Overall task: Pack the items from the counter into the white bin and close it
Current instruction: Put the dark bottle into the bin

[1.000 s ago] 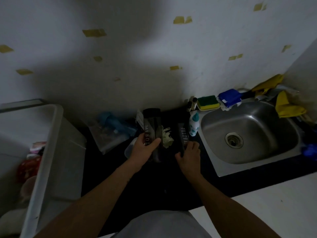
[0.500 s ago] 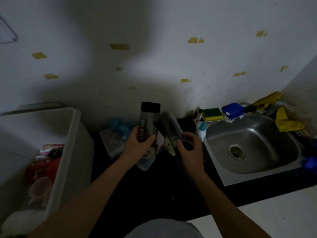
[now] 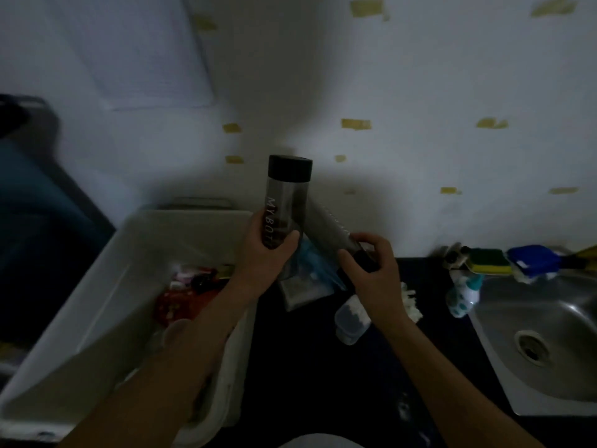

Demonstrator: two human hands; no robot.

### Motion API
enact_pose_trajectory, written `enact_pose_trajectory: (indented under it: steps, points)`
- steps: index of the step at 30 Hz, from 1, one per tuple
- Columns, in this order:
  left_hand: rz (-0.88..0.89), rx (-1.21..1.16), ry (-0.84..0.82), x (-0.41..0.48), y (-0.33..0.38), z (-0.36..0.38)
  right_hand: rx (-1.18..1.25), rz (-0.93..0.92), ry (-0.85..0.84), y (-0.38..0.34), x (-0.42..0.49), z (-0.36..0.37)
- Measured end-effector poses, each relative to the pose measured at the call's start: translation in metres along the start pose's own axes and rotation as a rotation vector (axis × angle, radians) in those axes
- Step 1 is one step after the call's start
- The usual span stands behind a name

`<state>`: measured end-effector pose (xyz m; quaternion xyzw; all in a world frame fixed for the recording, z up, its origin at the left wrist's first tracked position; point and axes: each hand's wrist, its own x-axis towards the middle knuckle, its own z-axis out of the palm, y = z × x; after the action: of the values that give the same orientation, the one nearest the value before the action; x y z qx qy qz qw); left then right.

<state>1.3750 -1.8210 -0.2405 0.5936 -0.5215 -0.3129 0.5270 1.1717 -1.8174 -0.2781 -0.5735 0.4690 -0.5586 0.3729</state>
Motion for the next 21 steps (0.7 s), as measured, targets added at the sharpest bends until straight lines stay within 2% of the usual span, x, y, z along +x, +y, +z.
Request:
enact_pose_trajectory:
  steps: [4, 9, 21]
  points:
    - [0.013, -0.010, 0.142, 0.000, -0.008, -0.052, -0.027, -0.058, -0.084, -0.013, -0.003, 0.045]
    - [-0.051, -0.057, 0.169, -0.005, -0.028, -0.113, -0.157, -0.165, -0.199, -0.029, -0.010, 0.100]
    - [-0.249, -0.017, 0.204, -0.029, -0.086, -0.216, -0.206, -0.034, -0.318, -0.046, -0.029, 0.206]
